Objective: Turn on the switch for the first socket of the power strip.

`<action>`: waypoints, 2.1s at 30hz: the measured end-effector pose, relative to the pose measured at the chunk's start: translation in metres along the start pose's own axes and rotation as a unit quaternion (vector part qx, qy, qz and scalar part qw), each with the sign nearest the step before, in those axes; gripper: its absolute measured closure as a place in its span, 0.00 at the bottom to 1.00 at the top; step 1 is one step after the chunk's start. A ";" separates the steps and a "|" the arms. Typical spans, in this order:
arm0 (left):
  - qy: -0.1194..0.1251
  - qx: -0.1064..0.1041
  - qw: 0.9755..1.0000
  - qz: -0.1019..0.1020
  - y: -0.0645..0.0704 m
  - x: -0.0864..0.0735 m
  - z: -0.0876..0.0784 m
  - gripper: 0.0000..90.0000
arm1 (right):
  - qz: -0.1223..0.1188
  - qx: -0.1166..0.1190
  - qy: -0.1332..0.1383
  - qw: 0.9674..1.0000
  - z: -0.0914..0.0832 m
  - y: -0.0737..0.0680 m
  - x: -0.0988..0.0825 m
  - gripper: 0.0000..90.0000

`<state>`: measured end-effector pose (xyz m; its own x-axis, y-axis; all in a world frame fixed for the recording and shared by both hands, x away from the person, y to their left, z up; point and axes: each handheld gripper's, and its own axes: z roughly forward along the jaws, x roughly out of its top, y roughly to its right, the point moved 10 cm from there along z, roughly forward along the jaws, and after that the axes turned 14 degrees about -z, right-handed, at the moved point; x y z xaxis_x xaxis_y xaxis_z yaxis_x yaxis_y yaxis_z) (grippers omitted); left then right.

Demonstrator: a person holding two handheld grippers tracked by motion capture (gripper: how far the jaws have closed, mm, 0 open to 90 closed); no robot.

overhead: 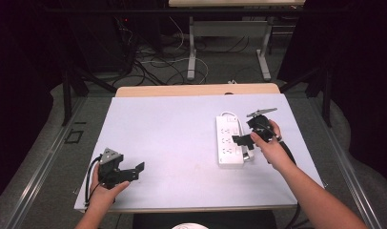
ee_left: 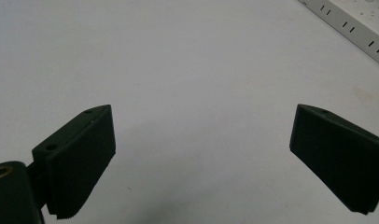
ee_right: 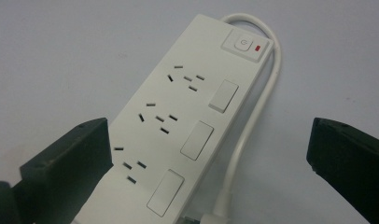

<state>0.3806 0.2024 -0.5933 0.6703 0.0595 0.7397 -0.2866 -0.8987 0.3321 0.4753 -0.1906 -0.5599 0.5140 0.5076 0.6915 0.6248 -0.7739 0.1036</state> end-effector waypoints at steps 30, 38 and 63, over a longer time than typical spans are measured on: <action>-0.005 0.004 1.000 0.001 0.000 -0.001 0.000 0.08 | 0.004 0.017 -0.004 1.000 -0.032 0.000 -0.044 0.00; -0.003 0.004 1.000 0.000 -0.001 -0.001 0.000 0.08 | 0.010 0.019 0.002 1.000 -0.041 0.003 -0.053 0.00; -0.001 0.009 1.000 -0.003 -0.001 -0.001 -0.001 0.08 | 0.066 0.003 0.031 0.997 -0.080 0.019 -0.093 0.01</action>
<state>0.3796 0.2036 -0.5943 0.6733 0.0634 0.7367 -0.2701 -0.9063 0.3249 0.3926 -0.2827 -0.5649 0.5548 0.3768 0.7418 0.5581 -0.8297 0.0041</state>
